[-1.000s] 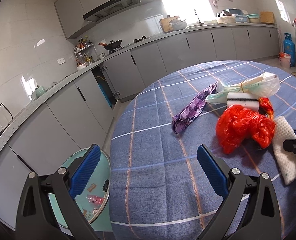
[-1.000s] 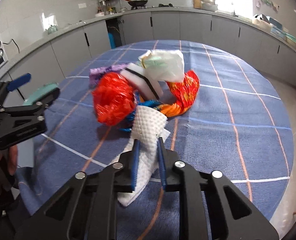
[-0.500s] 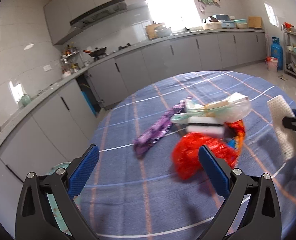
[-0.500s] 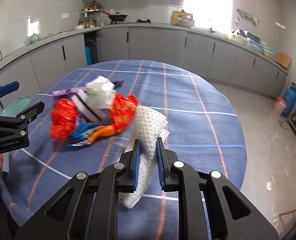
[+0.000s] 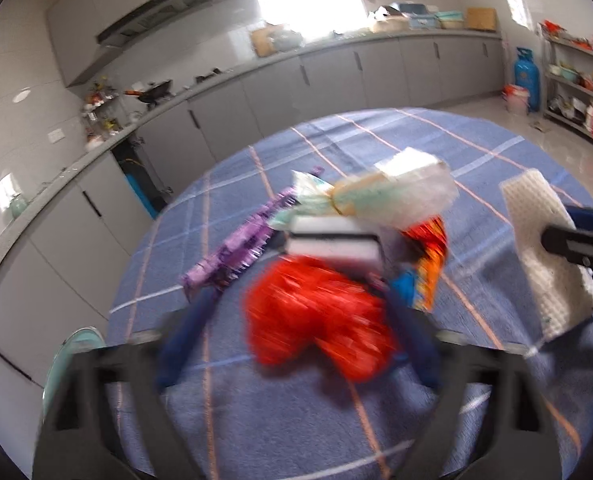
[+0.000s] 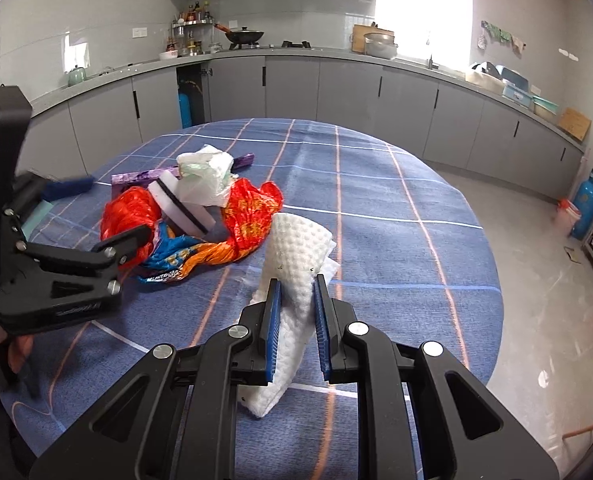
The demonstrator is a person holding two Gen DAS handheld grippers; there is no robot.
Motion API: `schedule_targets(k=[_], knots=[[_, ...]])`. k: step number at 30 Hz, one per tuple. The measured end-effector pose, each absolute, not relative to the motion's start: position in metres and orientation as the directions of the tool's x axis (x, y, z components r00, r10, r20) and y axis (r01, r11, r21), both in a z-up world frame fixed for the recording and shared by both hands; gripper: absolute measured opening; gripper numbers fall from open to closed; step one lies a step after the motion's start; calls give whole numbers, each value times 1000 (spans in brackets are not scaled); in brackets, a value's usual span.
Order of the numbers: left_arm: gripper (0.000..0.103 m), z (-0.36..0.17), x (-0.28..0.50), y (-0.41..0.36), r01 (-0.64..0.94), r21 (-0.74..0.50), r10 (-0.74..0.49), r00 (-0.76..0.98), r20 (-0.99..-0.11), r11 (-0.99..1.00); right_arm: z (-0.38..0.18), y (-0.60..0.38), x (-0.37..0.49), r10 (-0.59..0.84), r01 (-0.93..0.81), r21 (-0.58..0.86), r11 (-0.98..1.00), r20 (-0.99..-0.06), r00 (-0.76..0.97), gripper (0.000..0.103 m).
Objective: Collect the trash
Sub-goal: 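Grasp the white textured sheet with the right gripper while the left gripper grasps the red plastic bag, then carry the red plastic bag and white sheet over the teal bin with both grippers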
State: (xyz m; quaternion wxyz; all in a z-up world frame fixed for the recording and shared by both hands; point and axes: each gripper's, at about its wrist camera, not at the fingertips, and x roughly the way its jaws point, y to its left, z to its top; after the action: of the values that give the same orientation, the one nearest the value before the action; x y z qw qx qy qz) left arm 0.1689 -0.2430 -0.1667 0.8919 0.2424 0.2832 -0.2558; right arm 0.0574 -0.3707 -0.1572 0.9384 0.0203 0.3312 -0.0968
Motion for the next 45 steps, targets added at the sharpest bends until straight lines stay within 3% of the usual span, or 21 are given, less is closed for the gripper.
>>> schedule_targets(k=[1, 2, 4, 9, 21, 35, 45], knots=[[49, -168, 170, -242, 617, 258, -336, 678, -654, 743, -156, -369, 57, -167, 193, -26, 981, -625, 763, 17], [45, -169, 170, -242, 621, 253, -336, 671, -660, 742, -156, -369, 56, -165, 191, -26, 981, -624, 763, 17], [28, -170, 169, -242, 631, 253, -340, 663, -667, 733, -155, -368, 55, -163, 189, -24, 982, -620, 768, 17], [16, -160, 163, -227, 615, 260, -343, 686, -642, 744, -146, -367, 49, -161, 185, -22, 983, -598, 785, 17], [15, -130, 164, -154, 489, 347, -246, 796, -554, 800, -123, -342, 45, -94, 102, -15, 995, -537, 838, 17], [15, -118, 181, -74, 303, 360, -94, 863, -496, 882, -106, -286, 80, 73, -87, -7, 996, -488, 870, 17], [15, -115, 208, -24, 184, 343, 5, 875, -484, 921, -104, -252, 121, 139, -176, -26, 984, -502, 854, 17]])
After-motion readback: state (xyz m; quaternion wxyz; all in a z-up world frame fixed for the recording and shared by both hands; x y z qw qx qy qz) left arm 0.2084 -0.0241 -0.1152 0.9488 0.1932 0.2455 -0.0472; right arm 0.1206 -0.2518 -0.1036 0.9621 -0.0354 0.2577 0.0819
